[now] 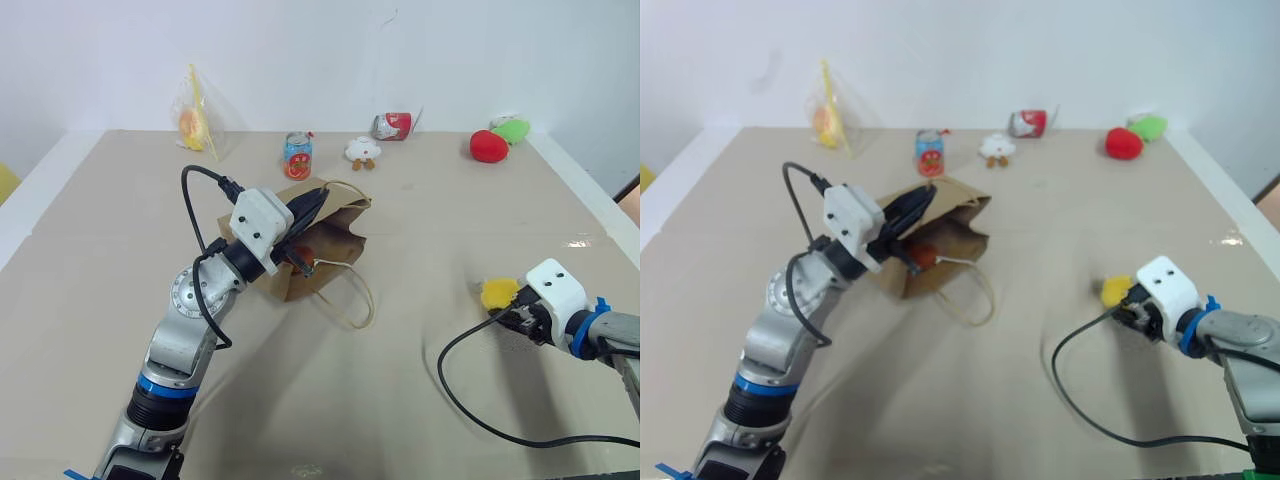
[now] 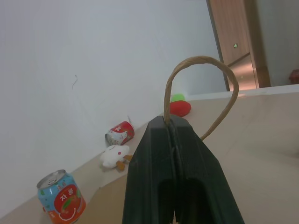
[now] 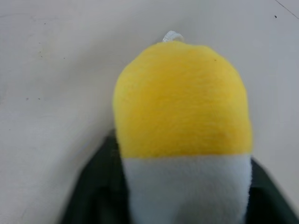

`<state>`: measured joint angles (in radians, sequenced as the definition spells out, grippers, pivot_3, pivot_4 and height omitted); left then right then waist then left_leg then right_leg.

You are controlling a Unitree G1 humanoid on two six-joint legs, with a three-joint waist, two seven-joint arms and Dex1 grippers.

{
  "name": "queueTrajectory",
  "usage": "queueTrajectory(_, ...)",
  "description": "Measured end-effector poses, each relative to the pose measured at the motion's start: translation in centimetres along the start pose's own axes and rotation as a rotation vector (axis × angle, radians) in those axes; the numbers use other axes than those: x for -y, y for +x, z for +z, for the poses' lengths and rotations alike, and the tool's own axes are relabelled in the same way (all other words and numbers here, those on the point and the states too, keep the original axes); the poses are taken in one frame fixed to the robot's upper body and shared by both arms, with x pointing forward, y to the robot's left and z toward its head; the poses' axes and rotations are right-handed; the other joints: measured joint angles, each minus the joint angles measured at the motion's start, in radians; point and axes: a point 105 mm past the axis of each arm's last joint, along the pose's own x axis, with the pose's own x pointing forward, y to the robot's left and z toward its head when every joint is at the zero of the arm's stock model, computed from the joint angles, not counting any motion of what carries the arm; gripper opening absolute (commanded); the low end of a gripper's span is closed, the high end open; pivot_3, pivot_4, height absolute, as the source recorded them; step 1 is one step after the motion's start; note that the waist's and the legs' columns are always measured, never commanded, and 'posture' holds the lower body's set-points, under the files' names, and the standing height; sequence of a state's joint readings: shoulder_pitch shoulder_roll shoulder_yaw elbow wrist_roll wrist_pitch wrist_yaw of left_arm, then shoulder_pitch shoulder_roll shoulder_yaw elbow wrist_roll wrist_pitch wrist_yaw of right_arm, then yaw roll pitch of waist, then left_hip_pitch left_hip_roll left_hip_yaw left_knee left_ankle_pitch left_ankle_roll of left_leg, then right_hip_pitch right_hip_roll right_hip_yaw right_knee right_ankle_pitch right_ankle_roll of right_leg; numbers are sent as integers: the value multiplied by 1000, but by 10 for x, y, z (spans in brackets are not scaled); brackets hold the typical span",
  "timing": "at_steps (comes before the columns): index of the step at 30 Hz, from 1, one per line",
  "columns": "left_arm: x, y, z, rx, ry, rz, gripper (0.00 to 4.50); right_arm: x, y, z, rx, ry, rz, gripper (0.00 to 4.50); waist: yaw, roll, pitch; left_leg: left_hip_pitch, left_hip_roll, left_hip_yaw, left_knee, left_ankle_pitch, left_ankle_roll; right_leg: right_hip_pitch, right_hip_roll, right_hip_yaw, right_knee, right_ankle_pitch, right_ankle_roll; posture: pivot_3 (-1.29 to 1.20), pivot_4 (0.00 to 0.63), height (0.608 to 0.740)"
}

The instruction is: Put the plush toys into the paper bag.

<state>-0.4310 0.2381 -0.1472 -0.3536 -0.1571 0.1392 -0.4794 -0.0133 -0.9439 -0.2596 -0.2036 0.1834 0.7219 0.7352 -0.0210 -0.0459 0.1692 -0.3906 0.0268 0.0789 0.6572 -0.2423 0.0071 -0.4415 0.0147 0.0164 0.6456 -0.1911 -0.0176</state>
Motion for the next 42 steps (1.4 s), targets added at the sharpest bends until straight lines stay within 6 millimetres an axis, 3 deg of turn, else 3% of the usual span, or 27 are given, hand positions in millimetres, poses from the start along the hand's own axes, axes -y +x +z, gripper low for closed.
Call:
queueTrajectory(2,0,1,1,3,2,-1,0,0,0,1,4,-4,-1,286,0,0,0,0,0,0,0,0,0,0,0,0,0,0,0,0,150,740)
queueTrajectory(3,0,1,1,4,3,-1,0,0,0,1,7,-7,-2,171,0,0,0,0,0,0,0,0,0,0,0,0,0,0,0,0,150,740)
queueTrajectory(6,-1,2,1,4,4,-2,0,0,0,4,21,-10,5,170,-1,0,0,1,0,0,0,0,0,0,0,0,0,0,0,0,150,740)
queueTrajectory(8,-1,3,0,2,2,-1,0,-3,0,19,91,11,36,170,-3,0,0,1,0,0,0,0,0,0,1,1,0,0,0,0,150,740)
queueTrajectory(10,-2,3,0,3,0,0,0,-13,-1,54,240,57,107,170,-7,0,0,1,1,0,0,0,0,0,2,1,0,1,1,0,150,740)
queueTrajectory(13,-2,5,1,7,-5,4,0,-44,-13,119,470,55,277,170,-5,0,0,1,3,-3,0,0,-1,0,5,0,1,0,0,0,150,740)
queueTrajectory(16,-3,5,1,10,-6,14,0,-86,-11,145,522,47,444,170,-1,0,0,1,4,-3,0,0,-1,0,5,0,1,0,0,0,150,740)
queueTrajectory(18,-3,5,1,9,-6,16,0,-97,-7,147,514,58,490,170,0,0,0,0,3,-2,0,0,-1,0,4,0,1,0,0,0,150,740)
queueTrajectory(23,-6,4,-1,-3,-12,34,0,-141,8,176,532,39,595,170,-1,0,0,-1,0,0,0,0,-1,-1,0,1,0,0,0,0,150,740)
queueTrajectory(27,-6,5,0,-4,-13,41,0,-156,24,191,537,33,601,170,-1,0,0,-1,0,0,0,0,-1,-1,0,0,1,0,0,0,150,740)
queueTrajectory(42,-5,7,4,13,-5,32,0,-162,81,229,579,-40,489,170,-3,0,0,-1,1,0,0,0,-1,-1,1,0,1,0,0,0,150,740)
